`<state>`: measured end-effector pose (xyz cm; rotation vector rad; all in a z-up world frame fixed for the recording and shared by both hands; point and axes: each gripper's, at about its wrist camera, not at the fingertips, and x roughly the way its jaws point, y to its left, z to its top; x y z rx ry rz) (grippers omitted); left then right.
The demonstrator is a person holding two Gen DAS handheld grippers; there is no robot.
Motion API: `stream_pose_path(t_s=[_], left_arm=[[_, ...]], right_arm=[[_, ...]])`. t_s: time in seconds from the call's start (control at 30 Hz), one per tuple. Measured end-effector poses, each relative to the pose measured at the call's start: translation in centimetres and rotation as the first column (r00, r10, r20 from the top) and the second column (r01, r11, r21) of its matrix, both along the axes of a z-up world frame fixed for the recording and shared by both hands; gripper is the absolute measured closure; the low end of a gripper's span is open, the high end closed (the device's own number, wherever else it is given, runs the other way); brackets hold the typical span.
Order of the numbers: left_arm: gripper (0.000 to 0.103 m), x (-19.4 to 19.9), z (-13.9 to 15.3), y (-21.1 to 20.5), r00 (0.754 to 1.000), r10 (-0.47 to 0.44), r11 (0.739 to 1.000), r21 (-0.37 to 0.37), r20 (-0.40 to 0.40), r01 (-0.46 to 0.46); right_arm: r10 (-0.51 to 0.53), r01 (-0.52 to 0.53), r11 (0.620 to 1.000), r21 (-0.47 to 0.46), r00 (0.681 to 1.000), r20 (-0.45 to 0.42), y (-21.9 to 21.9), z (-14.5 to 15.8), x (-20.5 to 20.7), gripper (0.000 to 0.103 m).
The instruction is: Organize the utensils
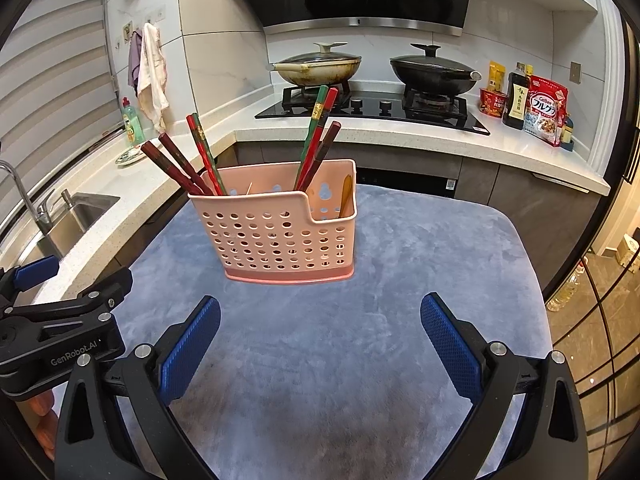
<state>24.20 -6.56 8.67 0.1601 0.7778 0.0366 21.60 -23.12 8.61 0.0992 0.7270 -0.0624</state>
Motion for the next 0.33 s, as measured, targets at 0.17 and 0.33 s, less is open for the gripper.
stream_pose_path(t_s=[0.17,0.33], left_arm=[[0.007,0.6,-0.2,0.2,1.0,0.01,1.0,0.0,-0.008,-0.01],[0.007,1.0,-0.3,0.2,1.0,-0.005,1.0,0.006,-0.005,0.005]], right_arm=[[0.002,-0.002,1.0,-0.006,1.0,-0.003,0.2,-0.2,0.6,0.007],[0.004,-0.004,1.0,-0.014,1.0,-0.001,0.4,-0.1,1.5,0.007]])
